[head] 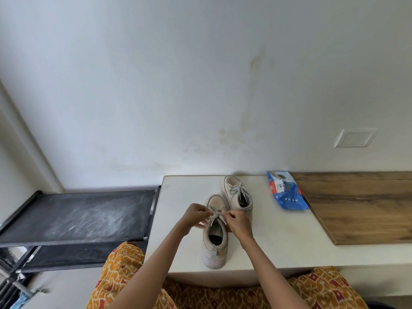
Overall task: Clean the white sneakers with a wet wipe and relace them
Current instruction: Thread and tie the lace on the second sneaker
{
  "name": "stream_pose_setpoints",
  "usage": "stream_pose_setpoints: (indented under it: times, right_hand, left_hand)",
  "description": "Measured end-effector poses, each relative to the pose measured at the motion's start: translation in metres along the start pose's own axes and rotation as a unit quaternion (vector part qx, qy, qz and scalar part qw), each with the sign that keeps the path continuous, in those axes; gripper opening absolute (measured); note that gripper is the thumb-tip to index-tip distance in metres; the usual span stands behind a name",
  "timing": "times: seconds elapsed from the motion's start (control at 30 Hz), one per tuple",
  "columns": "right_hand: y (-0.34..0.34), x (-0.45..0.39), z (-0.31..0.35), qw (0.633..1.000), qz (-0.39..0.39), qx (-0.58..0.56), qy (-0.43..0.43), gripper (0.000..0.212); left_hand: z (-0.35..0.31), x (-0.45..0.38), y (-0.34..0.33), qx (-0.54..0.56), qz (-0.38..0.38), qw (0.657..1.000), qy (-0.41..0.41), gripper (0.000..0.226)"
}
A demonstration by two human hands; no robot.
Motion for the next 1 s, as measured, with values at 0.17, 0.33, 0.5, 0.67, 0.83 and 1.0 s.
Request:
stream_pose_setpoints:
  times: [0.17,0.33,0.5,0.67,0.83,1.0]
  right_hand:
    - [-0.013,0.004,0.005,0.99,0.028,-0.138,-0.022,0.031]
    - [-0.008,0.004,0.0,0.978,0.018,-0.198,-0.057,0.015]
    - [-0.012,0.004,-0.007,0.977,0.004,-0.201,-0.075,0.018]
    - [-0.006,0.006,-0.002,0.989,0.014,-0.146,-0.024,0.041]
    - [-0.002,0.002,-0.003,0.993,0.06,-0.101,0.013,0.029]
    - [-0.004,-0.007,-0.009,0.996,0.053,-0.072,-0.006,0.032]
  left_hand:
    - [-0.006,0.002,-0.01,-0.012,-0.011,0.998,0.058,0.043]
    - [0.003,-0.001,-0.01,0.047,-0.052,0.995,0.077,0.012]
    - [0.013,0.003,-0.004,0.109,-0.066,0.989,0.08,0.011]
    - [0.012,0.005,-0.002,0.088,-0.034,0.994,0.052,0.014]
    - [0.01,0.003,0.0,0.067,-0.033,0.996,0.041,0.016]
    - [0.005,0.003,0.001,0.026,-0.04,0.998,0.033,0.018]
Point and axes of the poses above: each hand's wrist, its own x-axis away from the middle knuckle, its own y-axis out of the back of the hand, z = x × y, the point moved 7 cm from there along -x, towards the middle knuckle, and after that the axes turned 11 degrees about x, right-handed, at the moved point
